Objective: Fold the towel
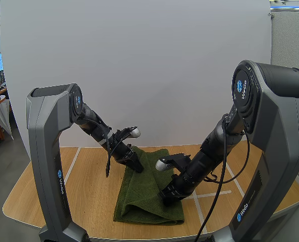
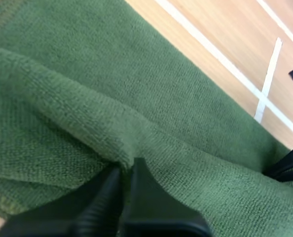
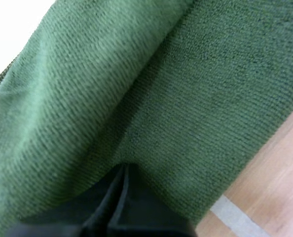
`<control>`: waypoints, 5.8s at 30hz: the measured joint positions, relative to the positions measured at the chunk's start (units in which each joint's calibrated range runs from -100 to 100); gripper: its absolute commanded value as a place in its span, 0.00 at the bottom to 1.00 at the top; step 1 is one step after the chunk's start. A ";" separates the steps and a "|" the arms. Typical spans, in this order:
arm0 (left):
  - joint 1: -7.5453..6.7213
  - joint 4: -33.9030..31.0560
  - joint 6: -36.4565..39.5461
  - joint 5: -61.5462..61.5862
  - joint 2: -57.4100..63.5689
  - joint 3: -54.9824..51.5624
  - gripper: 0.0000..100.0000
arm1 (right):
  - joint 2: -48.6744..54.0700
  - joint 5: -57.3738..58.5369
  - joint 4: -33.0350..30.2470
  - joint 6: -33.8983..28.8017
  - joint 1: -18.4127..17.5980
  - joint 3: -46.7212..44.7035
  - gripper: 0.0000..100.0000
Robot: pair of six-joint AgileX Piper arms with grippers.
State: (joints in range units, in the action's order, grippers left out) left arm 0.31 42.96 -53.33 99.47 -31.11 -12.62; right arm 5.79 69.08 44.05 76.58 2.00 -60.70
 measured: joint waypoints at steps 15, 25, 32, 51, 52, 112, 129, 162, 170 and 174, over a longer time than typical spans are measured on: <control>3.38 -6.92 2.45 0.35 0.00 0.00 0.00 | 0.00 -0.18 0.00 0.11 0.00 0.00 0.00; 3.65 -8.74 3.17 0.53 0.00 -0.14 0.12 | 0.00 -0.18 0.00 0.11 0.00 0.00 0.00; 3.65 -9.07 5.21 0.53 2.08 -0.27 0.54 | -0.26 -0.48 0.00 0.11 0.00 0.00 0.00; 3.84 -11.18 9.04 0.23 14.58 -8.75 0.61 | -0.26 -0.54 0.00 0.11 0.00 0.00 0.00; 3.84 -11.57 9.04 0.25 14.99 -12.69 0.61 | -0.26 -0.68 0.00 0.21 0.00 0.00 0.00; 3.84 -19.47 8.16 0.03 18.07 -23.56 0.00 | 14.20 -3.78 -0.85 0.37 0.00 0.13 0.00; 3.84 -22.40 9.60 0.03 19.54 -23.56 0.00 | -3.48 -4.73 7.49 6.61 0.00 0.43 0.00; 3.84 -17.56 9.23 -0.78 23.36 -14.73 0.95 | 9.46 -8.23 3.35 2.41 0.00 3.55 0.00; 3.84 -11.89 8.41 -5.67 14.33 -5.76 0.95 | 13.46 4.72 -0.68 -3.13 0.00 7.33 0.00; 3.84 -9.47 8.52 -6.17 10.26 0.85 0.95 | 16.16 7.55 -3.61 -5.60 0.00 7.56 0.00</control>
State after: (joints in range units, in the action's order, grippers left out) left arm 4.15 33.49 -44.81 93.30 -20.85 -11.78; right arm 21.95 76.63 40.44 70.98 2.00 -53.14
